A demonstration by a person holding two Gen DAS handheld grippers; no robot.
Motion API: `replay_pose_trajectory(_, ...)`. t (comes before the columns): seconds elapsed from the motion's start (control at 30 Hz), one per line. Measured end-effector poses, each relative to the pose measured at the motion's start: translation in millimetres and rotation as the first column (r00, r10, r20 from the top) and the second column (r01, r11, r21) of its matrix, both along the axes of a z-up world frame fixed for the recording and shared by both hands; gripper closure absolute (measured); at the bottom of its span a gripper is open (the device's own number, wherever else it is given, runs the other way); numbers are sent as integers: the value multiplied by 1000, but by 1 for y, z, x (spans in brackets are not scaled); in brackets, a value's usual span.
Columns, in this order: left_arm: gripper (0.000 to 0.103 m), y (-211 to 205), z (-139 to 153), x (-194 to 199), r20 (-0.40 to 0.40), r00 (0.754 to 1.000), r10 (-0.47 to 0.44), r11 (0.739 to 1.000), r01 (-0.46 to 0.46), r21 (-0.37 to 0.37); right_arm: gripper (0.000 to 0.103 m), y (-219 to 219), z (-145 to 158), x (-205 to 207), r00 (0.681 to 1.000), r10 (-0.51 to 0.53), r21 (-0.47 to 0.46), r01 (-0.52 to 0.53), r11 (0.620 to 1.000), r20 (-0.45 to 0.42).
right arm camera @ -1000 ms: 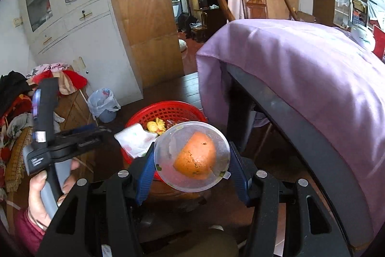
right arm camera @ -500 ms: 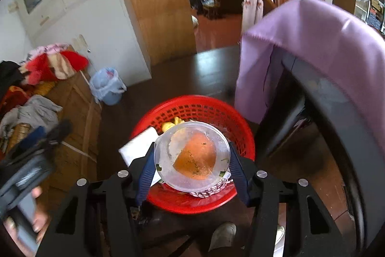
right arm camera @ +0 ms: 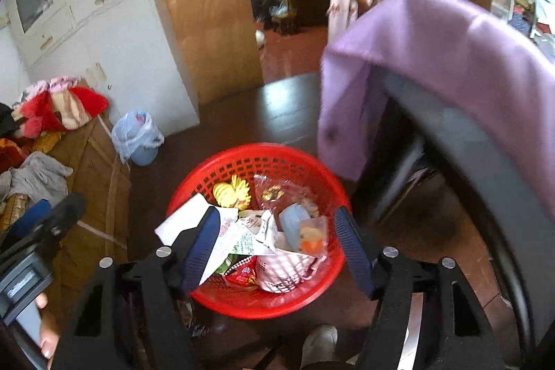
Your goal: Collect trash
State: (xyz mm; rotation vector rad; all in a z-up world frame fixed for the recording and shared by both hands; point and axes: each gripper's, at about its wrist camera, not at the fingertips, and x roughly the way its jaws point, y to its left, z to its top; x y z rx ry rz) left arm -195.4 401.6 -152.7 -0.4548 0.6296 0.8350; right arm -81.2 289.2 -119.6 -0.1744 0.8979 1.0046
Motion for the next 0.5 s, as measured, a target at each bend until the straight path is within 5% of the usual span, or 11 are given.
replay_pose_trajectory(0.2, 7, -24, 19, -7, 114, 989, -96, 994, 101, -35, 33, -66, 21, -20, 997, -71, 76, 71, 995, -11)
replay_pose_trajectory(0.37, 7, -63, 32, -25, -11, 994, -108, 991, 108, 80, 31, -114, 36, -40, 996, -94, 135, 93, 987, 4)
replay_pose_trajectory(0.5, 7, -95, 55, -46, -25, 993, -118, 982, 121, 146, 28, -146, 54, -60, 995, -94, 175, 87, 981, 33)
